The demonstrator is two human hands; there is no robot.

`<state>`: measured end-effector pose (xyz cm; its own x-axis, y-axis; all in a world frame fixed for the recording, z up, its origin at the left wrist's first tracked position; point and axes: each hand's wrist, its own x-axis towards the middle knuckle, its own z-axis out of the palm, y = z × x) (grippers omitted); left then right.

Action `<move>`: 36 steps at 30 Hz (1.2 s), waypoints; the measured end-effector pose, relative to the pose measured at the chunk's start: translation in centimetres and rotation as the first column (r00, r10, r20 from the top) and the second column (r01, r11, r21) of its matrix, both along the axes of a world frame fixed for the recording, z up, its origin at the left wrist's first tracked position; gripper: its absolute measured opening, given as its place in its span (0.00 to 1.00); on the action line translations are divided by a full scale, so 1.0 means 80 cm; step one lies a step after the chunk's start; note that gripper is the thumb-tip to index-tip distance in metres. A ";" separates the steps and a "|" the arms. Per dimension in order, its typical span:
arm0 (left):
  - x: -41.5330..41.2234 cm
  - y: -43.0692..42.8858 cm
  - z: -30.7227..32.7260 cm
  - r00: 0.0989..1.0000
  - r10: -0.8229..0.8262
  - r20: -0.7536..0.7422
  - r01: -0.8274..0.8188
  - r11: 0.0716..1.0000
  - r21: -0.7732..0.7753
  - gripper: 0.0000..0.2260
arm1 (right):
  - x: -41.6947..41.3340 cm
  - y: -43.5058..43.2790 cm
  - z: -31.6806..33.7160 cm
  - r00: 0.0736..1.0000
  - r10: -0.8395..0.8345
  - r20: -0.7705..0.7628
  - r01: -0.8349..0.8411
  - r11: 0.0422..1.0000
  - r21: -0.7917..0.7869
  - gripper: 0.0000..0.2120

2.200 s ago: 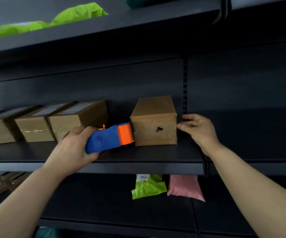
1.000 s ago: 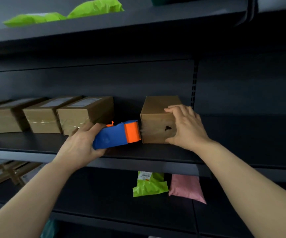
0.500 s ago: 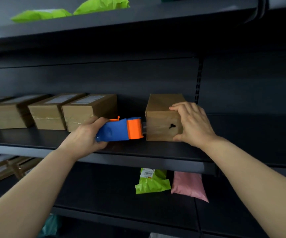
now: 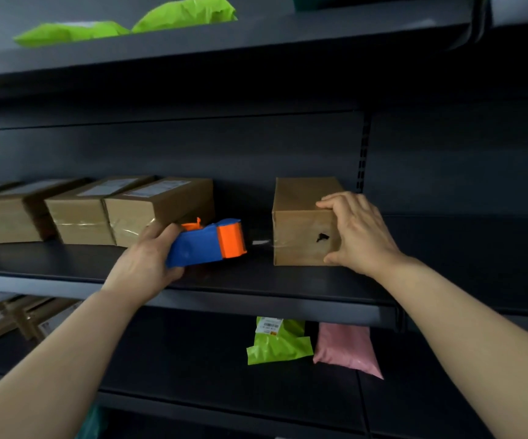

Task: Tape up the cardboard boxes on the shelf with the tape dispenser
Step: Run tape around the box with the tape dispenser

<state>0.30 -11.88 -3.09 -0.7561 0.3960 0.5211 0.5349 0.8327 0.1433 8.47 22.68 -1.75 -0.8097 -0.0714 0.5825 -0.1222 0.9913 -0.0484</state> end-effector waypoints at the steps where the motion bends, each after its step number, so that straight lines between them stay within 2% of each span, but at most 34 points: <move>1: 0.000 0.004 0.000 1.000 0.011 -0.005 -0.011 1.000 -0.013 0.24 | 0.000 0.000 0.000 1.000 0.005 -0.002 -0.005 1.000 -0.005 0.48; 9: 0.000 0.053 0.005 0.992 0.127 0.000 -0.127 0.991 -0.043 0.27 | -0.004 0.007 -0.002 0.999 0.045 -0.017 -0.045 0.999 -0.029 0.48; 12: 0.001 0.065 -0.002 0.991 0.133 0.018 -0.133 0.991 0.000 0.28 | -0.001 0.013 0.001 0.997 0.081 0.015 -0.080 0.996 -0.046 0.48; 15: 0.001 0.065 -0.017 0.993 0.111 0.045 -0.115 0.987 0.109 0.28 | 0.003 0.014 0.005 0.996 0.079 0.047 -0.076 0.994 -0.074 0.47; 18: 0.000 0.063 -0.022 0.992 0.101 0.070 -0.112 0.977 0.182 0.29 | -0.004 -0.007 0.002 0.984 -0.076 -0.163 0.063 0.995 -0.078 0.36; 21: -0.001 0.063 -0.024 0.995 0.081 0.062 -0.092 0.974 0.207 0.29 | -0.024 -0.033 -0.004 0.875 -0.242 -0.420 0.241 0.969 -0.056 0.26; 26: -0.005 0.062 -0.029 0.997 0.065 0.032 -0.071 0.971 0.228 0.28 | -0.056 -0.029 -0.018 0.770 -0.244 -0.589 0.265 0.963 -0.053 0.23; 31: -0.006 0.063 -0.030 0.998 0.054 0.026 -0.059 0.971 0.233 0.28 | -0.066 -0.027 -0.016 0.743 -0.227 -0.629 0.208 0.972 -0.106 0.21; 36: -0.005 0.062 -0.030 0.999 0.049 0.023 -0.053 0.969 0.243 0.28 | -0.047 -0.031 -0.012 0.836 -0.192 -0.515 0.226 0.974 0.003 0.27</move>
